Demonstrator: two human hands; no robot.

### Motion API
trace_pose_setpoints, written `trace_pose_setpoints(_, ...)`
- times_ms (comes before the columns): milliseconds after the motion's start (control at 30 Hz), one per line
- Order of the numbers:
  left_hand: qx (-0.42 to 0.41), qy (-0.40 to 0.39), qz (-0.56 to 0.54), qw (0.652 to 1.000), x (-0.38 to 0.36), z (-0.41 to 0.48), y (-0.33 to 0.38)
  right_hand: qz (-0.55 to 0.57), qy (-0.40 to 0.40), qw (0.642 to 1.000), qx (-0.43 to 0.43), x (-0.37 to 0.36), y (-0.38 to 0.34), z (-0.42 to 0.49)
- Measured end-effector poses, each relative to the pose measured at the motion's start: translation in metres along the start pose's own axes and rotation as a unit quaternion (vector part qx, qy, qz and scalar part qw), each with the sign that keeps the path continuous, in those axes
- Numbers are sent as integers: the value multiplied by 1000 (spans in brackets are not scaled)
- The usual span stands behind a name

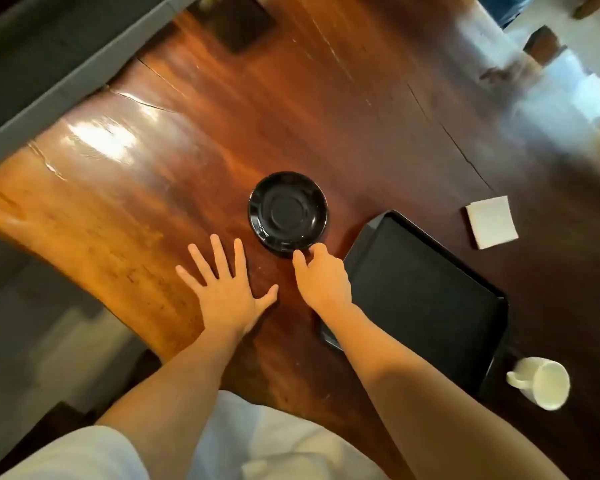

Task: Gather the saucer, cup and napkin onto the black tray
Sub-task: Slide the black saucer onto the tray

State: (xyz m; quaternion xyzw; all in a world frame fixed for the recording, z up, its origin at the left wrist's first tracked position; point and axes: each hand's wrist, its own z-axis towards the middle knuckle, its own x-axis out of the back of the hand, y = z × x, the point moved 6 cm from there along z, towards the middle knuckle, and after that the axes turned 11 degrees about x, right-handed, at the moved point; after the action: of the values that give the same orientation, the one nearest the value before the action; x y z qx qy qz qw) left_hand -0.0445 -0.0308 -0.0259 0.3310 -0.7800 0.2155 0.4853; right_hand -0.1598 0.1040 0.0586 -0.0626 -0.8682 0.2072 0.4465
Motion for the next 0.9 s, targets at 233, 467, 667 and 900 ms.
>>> trace_pose_setpoints(233,-6,15,2,1000,-1,-2,1,295,-5,936,-191,-21,15,26)
trace_pose_setpoints(467,6,45,-7,999,-9,1,0,436,-38,868,-233,-31,20,35)
trace_pose_setpoints(667,7,56,-1,998,-7,-1,1,485,-32,839,-244,-30,23,33)
trace_pose_setpoints(900,-14,71,-4,997,-6,-4,4,489,-44,841,-227,-31,32,15)
